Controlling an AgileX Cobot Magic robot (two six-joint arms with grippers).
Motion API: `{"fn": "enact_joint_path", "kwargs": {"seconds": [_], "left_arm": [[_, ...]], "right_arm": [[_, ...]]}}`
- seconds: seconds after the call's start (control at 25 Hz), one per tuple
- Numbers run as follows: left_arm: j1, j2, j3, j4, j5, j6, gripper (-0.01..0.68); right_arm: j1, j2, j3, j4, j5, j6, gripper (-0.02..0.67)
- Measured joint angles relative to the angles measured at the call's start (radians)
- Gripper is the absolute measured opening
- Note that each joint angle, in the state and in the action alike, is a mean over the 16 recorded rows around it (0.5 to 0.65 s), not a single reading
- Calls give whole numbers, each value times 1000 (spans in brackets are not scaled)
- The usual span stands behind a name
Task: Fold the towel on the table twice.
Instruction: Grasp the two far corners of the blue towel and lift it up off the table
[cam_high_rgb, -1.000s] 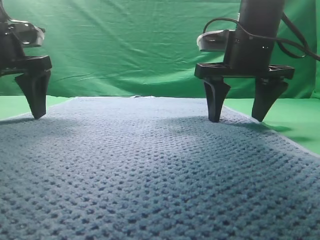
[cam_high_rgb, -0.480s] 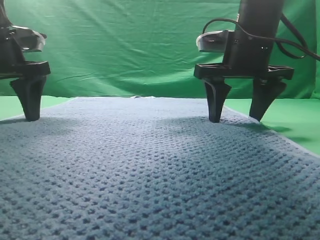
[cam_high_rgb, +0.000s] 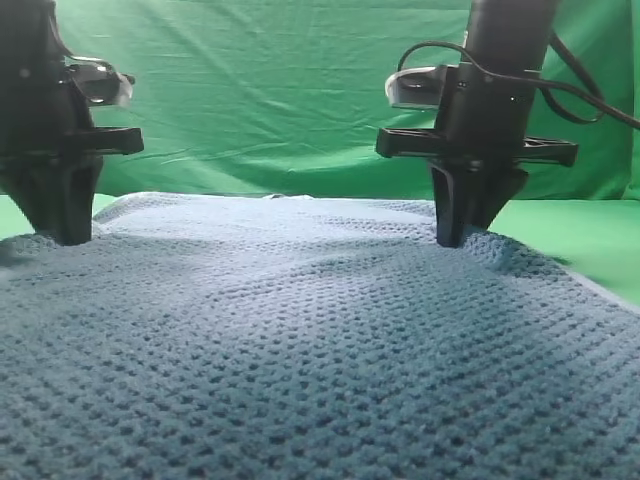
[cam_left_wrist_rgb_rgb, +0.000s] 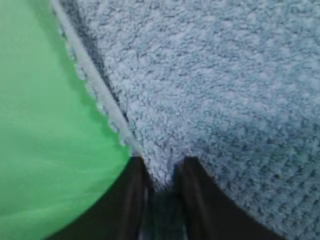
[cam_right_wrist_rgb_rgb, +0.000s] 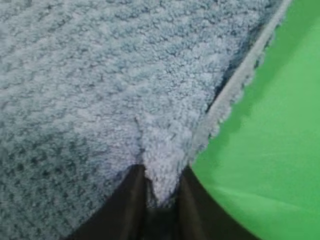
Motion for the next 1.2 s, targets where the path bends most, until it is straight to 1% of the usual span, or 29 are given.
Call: {"fn": "enact_joint_path", "kwargs": {"seconds": [0.12, 0.2, 0.32, 0.48, 0.6, 0.84, 0.96, 1.2], "left_arm": [[-5, 6, -14, -28, 18, 0, 140], [-4, 5, -22, -51, 31, -1, 81], [3, -6, -31, -84, 55, -3, 27], [22, -52, -56, -114, 92, -9, 8], [40, -105, -91, -133, 117, -13, 0], [73, -215, -217, -165, 130, -16, 0], [84, -260, -302, -175, 93, -17, 0], [90, -299, -447, -200, -44, -18, 0]], "right_arm": [[1, -1, -4, 6, 9, 2, 109], [1, -7, -7, 7, 16, 3, 57], [1, -27, -16, 4, 30, 4, 17], [0, -70, -48, -9, 51, 5, 0], [-1, -106, -92, -20, 67, 4, 0], [-3, -172, -241, -38, 68, -4, 0], [-3, -192, -332, -44, 26, -17, 0], [-4, -205, -488, -51, -109, -69, 0]]}}
